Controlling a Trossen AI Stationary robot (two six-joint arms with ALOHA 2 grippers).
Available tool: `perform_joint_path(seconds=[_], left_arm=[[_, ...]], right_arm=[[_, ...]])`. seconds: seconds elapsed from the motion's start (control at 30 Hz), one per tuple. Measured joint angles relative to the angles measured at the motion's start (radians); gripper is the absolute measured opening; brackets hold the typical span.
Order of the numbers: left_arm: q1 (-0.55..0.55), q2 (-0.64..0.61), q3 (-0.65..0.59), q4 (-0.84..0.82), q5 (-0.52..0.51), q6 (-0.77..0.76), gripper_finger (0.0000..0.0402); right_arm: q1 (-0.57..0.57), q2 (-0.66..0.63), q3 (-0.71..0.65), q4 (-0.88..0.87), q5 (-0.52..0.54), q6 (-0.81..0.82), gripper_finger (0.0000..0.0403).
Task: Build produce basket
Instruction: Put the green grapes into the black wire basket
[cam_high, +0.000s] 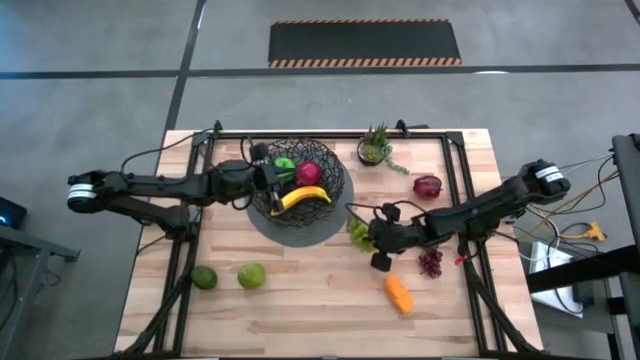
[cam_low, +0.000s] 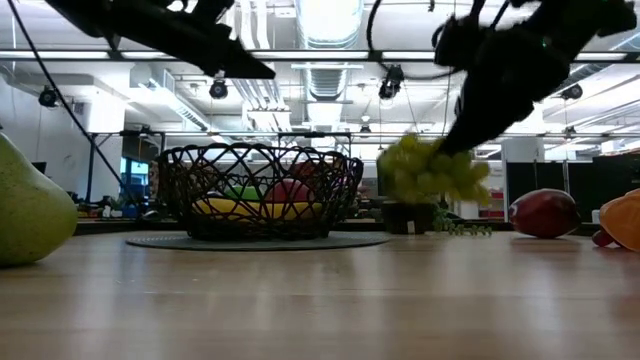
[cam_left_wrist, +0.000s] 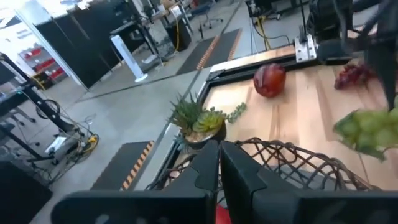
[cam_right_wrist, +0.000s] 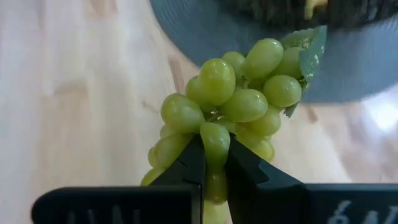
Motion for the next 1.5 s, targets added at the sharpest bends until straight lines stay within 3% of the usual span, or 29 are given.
perform_joint_path(seconds=[0.2,0.43,0.57,0.7,0.93,1.17,1.5], left_arm=[[0.000,-0.083,-0.065,0.048,0.000,0.022,0.0000],[0.000,-0.159,-0.094,0.057,-0.002,0.069,0.0000],[0.000,-0.192,-0.093,0.055,-0.008,0.090,0.0000],[0.000,-0.227,-0.093,0.055,-0.062,0.133,0.0000],[0.000,-0.285,-0.102,0.032,-0.106,0.120,0.0000],[0.000,-0.319,-0.141,0.048,-0.106,0.119,0.0000],[0.000,-0.379,-0.163,0.052,-0.106,0.120,0.0000]], right_arm=[[0.000,-0.113,0.000,0.019,0.064,-0.099,0.0023],[-0.010,-0.173,0.000,0.219,0.206,-0.368,0.0023],[-0.053,-0.186,0.006,0.347,0.209,-0.508,0.0022],[-0.122,-0.169,0.070,0.353,0.173,-0.574,0.0022],[-0.286,-0.053,0.225,0.333,0.002,-0.691,0.0022],[-0.473,0.153,0.394,0.292,-0.204,-0.743,0.0022],[-0.600,0.441,0.667,0.131,-0.237,-0.972,0.0022]])
